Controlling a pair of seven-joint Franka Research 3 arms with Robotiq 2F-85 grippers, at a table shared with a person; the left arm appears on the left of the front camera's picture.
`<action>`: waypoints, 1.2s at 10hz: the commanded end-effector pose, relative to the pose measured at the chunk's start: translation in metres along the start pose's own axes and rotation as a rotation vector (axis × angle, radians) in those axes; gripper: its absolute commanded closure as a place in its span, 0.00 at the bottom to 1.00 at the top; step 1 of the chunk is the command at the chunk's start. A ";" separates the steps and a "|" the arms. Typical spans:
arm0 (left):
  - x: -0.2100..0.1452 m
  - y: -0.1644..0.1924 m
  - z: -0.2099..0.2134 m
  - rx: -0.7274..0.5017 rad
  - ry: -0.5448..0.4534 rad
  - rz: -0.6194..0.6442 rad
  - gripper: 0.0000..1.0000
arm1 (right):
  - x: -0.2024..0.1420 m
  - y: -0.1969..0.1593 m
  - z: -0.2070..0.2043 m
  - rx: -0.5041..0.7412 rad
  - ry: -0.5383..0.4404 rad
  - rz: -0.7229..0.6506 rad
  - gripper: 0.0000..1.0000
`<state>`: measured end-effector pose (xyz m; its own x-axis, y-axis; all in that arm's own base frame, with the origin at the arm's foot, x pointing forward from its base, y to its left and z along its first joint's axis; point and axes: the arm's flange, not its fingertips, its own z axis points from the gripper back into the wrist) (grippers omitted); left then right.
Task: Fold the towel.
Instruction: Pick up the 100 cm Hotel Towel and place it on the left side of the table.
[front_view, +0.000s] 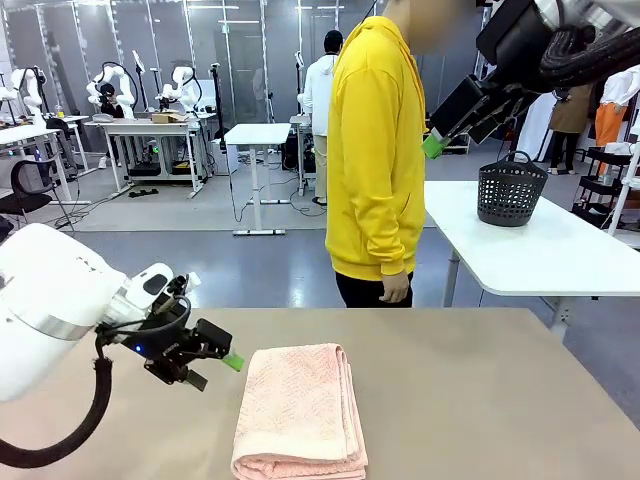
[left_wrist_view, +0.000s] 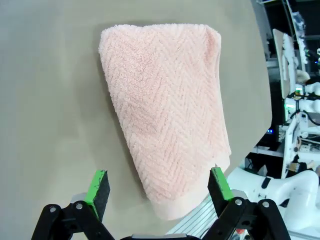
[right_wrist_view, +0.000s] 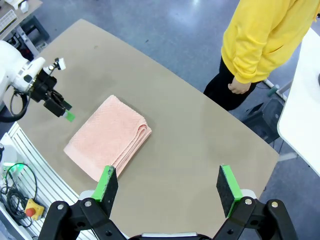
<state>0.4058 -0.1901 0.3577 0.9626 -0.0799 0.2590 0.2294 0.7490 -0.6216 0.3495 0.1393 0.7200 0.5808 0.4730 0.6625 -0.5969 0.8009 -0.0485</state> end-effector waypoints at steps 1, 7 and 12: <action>0.006 0.014 -0.028 -0.036 -0.048 0.004 0.00 | 0.002 -0.001 0.002 -0.001 0.009 -0.002 0.00; 0.003 0.033 -0.072 -0.106 -0.063 0.091 0.00 | 0.002 -0.001 0.002 -0.001 0.009 -0.002 0.00; 0.003 0.034 -0.096 -0.160 -0.071 0.119 0.00 | 0.002 -0.001 0.002 -0.001 0.009 -0.002 0.00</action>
<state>0.4266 -0.2203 0.2783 0.9794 0.0464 0.1964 0.1198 0.6495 -0.7509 0.3493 0.1396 0.7201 0.5802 0.4736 0.6627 -0.5980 0.8001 -0.0482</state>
